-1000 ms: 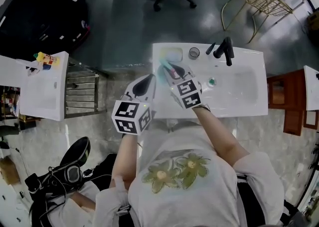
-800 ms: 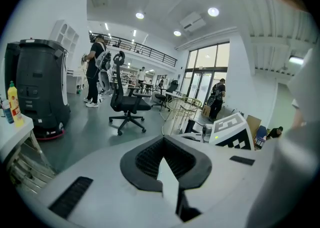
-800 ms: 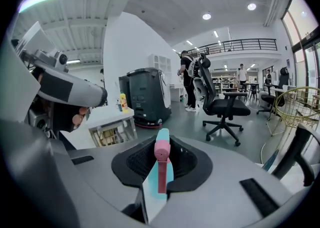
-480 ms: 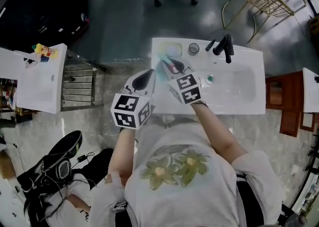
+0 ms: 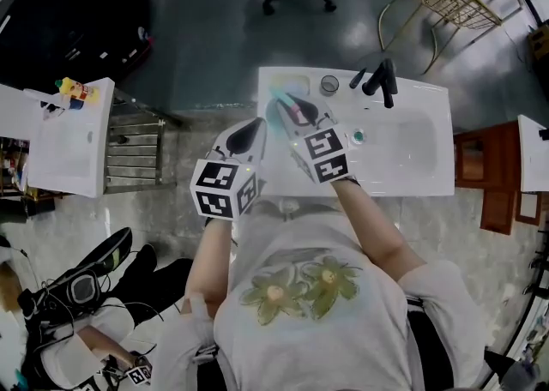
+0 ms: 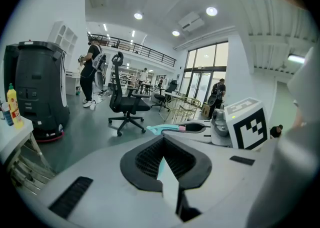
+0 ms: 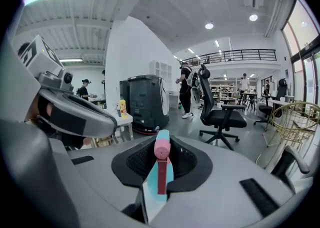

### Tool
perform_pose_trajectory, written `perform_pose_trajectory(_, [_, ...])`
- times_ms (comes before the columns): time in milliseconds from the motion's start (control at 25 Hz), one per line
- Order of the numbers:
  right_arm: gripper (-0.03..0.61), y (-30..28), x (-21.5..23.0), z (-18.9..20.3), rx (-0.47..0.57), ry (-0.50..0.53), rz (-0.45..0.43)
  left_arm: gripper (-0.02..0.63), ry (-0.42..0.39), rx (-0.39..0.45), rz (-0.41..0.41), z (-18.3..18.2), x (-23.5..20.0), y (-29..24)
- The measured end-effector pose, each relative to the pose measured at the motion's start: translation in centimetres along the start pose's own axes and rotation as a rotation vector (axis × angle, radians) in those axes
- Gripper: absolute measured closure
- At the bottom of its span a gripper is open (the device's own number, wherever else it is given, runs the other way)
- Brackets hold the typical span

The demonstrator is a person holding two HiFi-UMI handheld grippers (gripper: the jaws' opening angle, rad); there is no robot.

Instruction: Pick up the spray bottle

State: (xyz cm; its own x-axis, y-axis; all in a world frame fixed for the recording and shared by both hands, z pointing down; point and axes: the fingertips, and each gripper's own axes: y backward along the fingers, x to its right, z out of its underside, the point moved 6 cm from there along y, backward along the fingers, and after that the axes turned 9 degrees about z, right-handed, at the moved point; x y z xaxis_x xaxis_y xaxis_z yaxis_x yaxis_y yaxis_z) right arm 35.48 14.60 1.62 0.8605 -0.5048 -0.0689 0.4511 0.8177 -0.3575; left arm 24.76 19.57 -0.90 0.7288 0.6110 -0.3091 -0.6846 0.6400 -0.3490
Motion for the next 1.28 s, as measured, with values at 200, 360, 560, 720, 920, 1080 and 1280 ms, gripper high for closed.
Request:
perform_pose_trajectory(200, [0.506, 1.1, -0.3, -1.6, 0.025, 0.023, -0.018, 0.607, -0.015, 0.009, 0.004, -0.6, 0.3, 0.0])
perform_pose_trajectory(360, [0.506, 2.3, -0.2, -3.2, 0.063, 0.022, -0.028, 0.607, -0.026, 0.016, 0.005, -0.8, 0.7, -0.1])
perform_pose_trajectory(560, [0.506, 4.0, -0.5, -5.1, 0.108, 0.029, -0.036, 0.607, -0.041, 0.036, 0.001, -1.2, 1.2, 0.4])
perform_pose_trajectory(720, [0.506, 5.6, -0.5, -6.5, 0.159, 0.033, -0.032, 0.607, -0.061, 0.078, -0.004, -1.9, 1.8, 1.1])
perform_pose_trajectory(920, [0.506, 7.6, -0.6, -8.2, 0.206, 0.032, -0.026, 0.607, -0.079, 0.105, 0.000, -2.5, 2.7, 1.8])
perform_pose_trajectory(1080, [0.506, 8.5, -0.7, -8.7, 0.213, 0.046, -0.032, 0.607, -0.082, 0.115, -0.003, -2.6, 3.3, 2.2])
perform_pose_trajectory(1280, [0.506, 9.3, -1.1, -8.7, 0.219, 0.053, -0.034, 0.607, -0.082, 0.117, -0.003, -2.4, 3.7, 2.6])
